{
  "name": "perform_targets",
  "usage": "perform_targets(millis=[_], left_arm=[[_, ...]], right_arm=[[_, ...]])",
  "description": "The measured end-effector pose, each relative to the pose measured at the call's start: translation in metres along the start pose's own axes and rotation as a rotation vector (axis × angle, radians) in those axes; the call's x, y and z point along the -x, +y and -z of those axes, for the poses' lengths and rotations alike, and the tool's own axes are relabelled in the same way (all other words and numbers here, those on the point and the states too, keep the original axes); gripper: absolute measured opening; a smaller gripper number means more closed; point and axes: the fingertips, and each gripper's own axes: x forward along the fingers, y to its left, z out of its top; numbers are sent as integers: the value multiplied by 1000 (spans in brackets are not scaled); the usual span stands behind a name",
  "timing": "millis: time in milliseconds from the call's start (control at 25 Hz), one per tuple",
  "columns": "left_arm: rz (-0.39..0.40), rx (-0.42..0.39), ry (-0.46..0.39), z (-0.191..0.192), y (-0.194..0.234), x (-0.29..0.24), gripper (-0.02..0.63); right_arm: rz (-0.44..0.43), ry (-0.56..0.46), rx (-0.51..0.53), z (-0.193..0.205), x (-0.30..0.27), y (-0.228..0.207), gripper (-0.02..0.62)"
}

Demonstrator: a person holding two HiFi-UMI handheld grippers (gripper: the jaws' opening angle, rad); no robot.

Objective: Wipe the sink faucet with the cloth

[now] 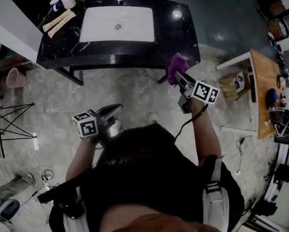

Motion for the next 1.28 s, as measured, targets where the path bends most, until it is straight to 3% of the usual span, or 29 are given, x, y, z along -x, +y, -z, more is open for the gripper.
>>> perform_targets(millis=[280,560,760,880,1080,1280], left_arm=[[-170,25,-114,26,-6,-24,0],[-276,23,-252,46,-37,-90,0],[-352,108,-360,72,-36,-102,0],[-391,129,-359,74,-44,-108,0],[-383,114,-349,68,-53,-124,0],[-348,94,-329,67,-57,-127,0]], right_arm=[[150,171,20,-81,-70,-121,91],[194,346,-7,-115,-138,-191,92],[183,403,-5,-117,-161,-212,95],[172,420,-12,-116,-164,-216,100],[132,446,-61,-114,-164,-215,127],[121,392,-52,-124,-149,-211,172]])
